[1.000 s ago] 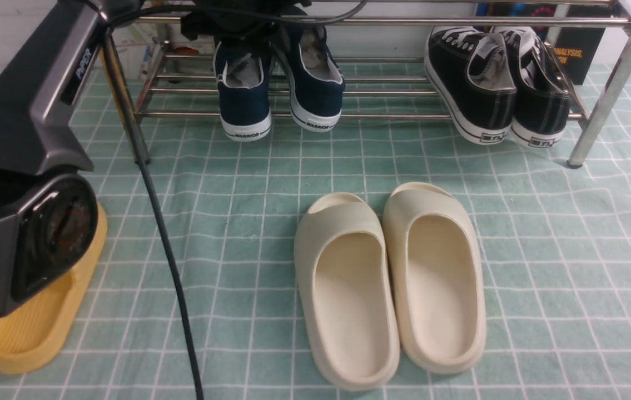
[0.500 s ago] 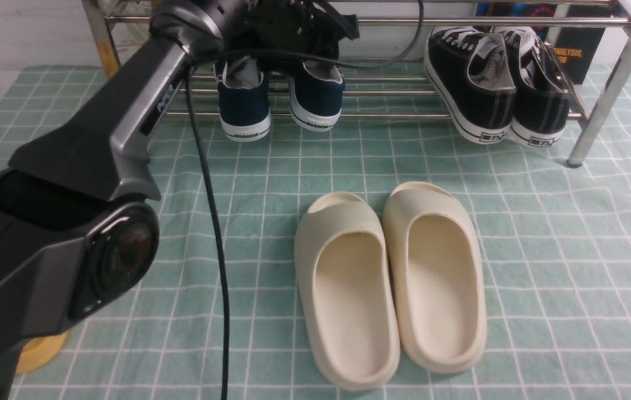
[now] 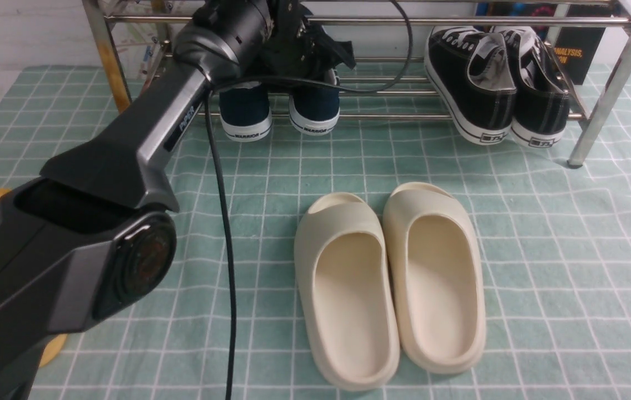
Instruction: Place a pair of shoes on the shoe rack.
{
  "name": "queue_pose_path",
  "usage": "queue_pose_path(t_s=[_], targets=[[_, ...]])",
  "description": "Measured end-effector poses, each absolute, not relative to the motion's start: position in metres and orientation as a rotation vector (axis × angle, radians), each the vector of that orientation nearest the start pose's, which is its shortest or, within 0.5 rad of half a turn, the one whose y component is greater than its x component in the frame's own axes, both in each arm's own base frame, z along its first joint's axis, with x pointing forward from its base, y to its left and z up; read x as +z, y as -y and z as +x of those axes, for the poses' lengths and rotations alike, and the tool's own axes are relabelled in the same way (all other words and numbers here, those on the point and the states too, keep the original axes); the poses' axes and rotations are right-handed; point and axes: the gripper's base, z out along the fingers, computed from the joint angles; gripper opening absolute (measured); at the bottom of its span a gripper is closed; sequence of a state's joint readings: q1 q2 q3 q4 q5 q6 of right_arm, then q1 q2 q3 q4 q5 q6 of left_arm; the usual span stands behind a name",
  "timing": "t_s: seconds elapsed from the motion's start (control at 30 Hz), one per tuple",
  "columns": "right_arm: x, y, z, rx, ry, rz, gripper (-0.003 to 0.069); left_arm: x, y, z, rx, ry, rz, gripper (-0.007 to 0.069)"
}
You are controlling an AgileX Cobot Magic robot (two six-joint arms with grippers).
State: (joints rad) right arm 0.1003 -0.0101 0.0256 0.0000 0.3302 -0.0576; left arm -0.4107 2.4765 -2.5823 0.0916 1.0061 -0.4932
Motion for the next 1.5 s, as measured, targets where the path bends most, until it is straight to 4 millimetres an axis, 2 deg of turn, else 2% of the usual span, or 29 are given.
queue_pose_path(t_s=[0.03,0.1,0.47,0.57,0.7,0.8,0.87,0.97,1.03,1.07,1.1,1.17,1.27,1.3,1.33,1.37,1.4,1.43,1.5], targets=[[0.175,-0.005,0.053,0.03,-1.824,-0.144,0.0239,0.269,0.212,0.508,-0.309,-2.409,-0.081,0.0021],[0.175,-0.005,0.053,0.03,-1.824,-0.144,0.0239,0.268,0.212,0.509,-0.306,-2.405,-0.072,0.0001],[0.175,-0.005,0.053,0.03,-1.824,-0.144,0.0239,0.27,0.213,0.509,-0.341,-2.386,-0.08,0.002],[0.175,-0.005,0.053,0.03,-1.824,-0.144,0.0239,0.271,0.213,0.509,-0.355,-2.387,-0.107,0.0093],[0.175,-0.005,0.053,0.03,-1.824,-0.144,0.0239,0.279,0.212,0.504,-0.371,-2.406,-0.137,0.0272],[0.175,-0.005,0.053,0.03,-1.825,-0.144,0.0239,0.297,0.209,0.49,-0.341,-2.462,-0.115,0.0401],[0.175,-0.005,0.053,0.03,-1.826,-0.145,0.0239,0.312,0.206,0.481,-0.325,-2.478,-0.067,0.0426],[0.175,-0.005,0.053,0.03,-1.829,-0.145,0.0239,0.351,0.197,0.459,-0.303,-2.468,0.064,0.0404],[0.175,-0.005,0.053,0.03,-1.83,-0.145,0.0239,0.385,0.19,0.441,-0.303,-2.407,0.126,0.0339],[0.175,-0.005,0.053,0.03,-1.83,-0.145,0.0239,0.387,0.189,0.439,-0.299,-2.405,0.137,0.033],[0.175,-0.005,0.053,0.03,-1.83,-0.145,0.0239,0.404,0.185,0.428,-0.297,-2.375,0.162,0.0283],[0.175,-0.005,0.053,0.03,-1.83,-0.145,0.0239,0.449,0.168,0.392,-0.292,-2.298,0.185,0.0143],[0.175,-0.005,0.053,0.03,-1.83,-0.145,0.0239,0.486,0.148,0.348,-0.279,-2.246,0.195,0.0002],[0.175,-0.005,0.053,0.03,-1.83,-0.145,0.0239,0.496,0.139,0.329,-0.273,-2.233,0.204,-0.0014],[0.175,-0.005,0.053,0.03,-1.83,-0.145,0.0239,0.498,0.133,0.315,-0.266,-2.241,0.21,-0.0013],[0.175,-0.005,0.053,0.03,-1.831,-0.145,0.0239,0.504,0.121,0.288,-0.263,-2.241,0.213,-0.0013],[0.175,-0.005,0.053,0.03,-1.831,-0.145,0.0239,0.504,0.119,0.284,-0.262,-2.243,0.213,-0.0013],[0.175,-0.005,0.053,0.03,-1.831,-0.145,0.0239,0.505,0.112,0.269,-0.262,-2.24,0.212,-0.0013],[0.175,-0.005,0.053,0.03,-1.831,-0.145,0.0239,0.504,0.09,0.22,-0.287,-2.162,0.19,-0.0013]])
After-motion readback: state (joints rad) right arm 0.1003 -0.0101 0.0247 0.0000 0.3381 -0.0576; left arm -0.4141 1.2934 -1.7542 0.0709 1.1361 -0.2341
